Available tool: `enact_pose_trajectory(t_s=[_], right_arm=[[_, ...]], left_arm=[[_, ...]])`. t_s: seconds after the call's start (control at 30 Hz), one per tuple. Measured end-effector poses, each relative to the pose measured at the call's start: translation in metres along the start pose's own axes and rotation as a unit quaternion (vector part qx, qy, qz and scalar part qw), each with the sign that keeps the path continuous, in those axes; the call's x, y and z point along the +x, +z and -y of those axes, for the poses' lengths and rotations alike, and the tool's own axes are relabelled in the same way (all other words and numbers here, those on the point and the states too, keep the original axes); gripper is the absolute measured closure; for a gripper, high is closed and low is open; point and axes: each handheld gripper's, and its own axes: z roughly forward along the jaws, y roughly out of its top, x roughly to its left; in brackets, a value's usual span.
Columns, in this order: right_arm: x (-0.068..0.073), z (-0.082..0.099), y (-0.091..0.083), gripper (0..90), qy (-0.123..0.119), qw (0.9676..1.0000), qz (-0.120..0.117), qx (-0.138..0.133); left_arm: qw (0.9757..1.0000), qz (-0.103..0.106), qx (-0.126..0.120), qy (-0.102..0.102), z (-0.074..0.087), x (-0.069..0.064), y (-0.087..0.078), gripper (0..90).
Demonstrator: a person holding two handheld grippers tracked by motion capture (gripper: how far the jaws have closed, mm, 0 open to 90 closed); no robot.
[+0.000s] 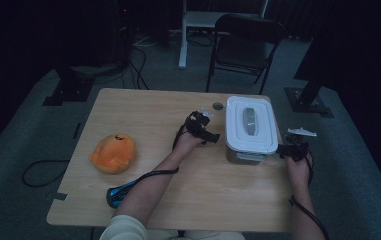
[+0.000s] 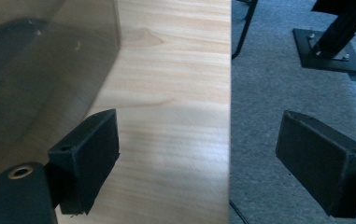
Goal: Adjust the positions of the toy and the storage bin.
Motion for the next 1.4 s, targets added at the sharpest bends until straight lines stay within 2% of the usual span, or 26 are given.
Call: enact_pose_trajectory(t_s=[0.03, 0.23, 0.3, 0.4, 0.5, 0.57, 0.7, 0.93, 1.4], right_arm=[[0.0, 0.0, 0.0, 13.0, 0.0, 1.0, 0.0, 0.0], [0.003, -0.006, 0.007, 13.0, 0.007, 1.0, -0.005, 0.003], [0.007, -0.008, 0.009, 13.0, -0.004, 0.9999, -0.008, 0.008], [0.008, -0.009, 0.01, 13.3, -0.005, 0.9999, -0.013, 0.009], [0.008, -0.009, 0.011, 13.8, -0.002, 0.9998, -0.017, 0.011], [0.008, -0.009, 0.011, 14.6, 0.0, 0.9997, -0.019, 0.012], [0.011, -0.007, 0.012, 14.8, 0.0, 0.9994, -0.035, 0.006], [0.018, -0.007, 0.013, 16.4, 0.0, 0.9985, -0.055, 0.004], [0.031, -0.012, 0.016, 20.6, -0.002, 0.9974, -0.072, -0.005]], left_arm=[[1.0, 0.0, -0.003, -0.004, -0.002, -0.001, 0.001, 0.9], [1.0, 0.004, 0.005, 0.007, -0.009, -0.007, 0.005, 0.8], [0.9998, 0.009, 0.01, 0.014, -0.011, -0.01, 0.005, 0.8], [0.9998, 0.012, 0.007, 0.016, -0.012, -0.015, 0.005, 0.8], [0.9997, 0.004, 0.006, 0.024, -0.013, -0.018, 0.006, 0.9], [0.9997, 0.011, 0.009, 0.02, -0.012, -0.017, 0.006, 0.8], [0.9996, 0.012, 0.01, 0.021, -0.009, -0.016, 0.003, 0.9], [0.9997, 0.005, 0.011, 0.023, -0.007, -0.012, -0.003, 0.9], [0.9996, 0.0, 0.015, 0.023, -0.002, -0.005, -0.013, 1.1]])
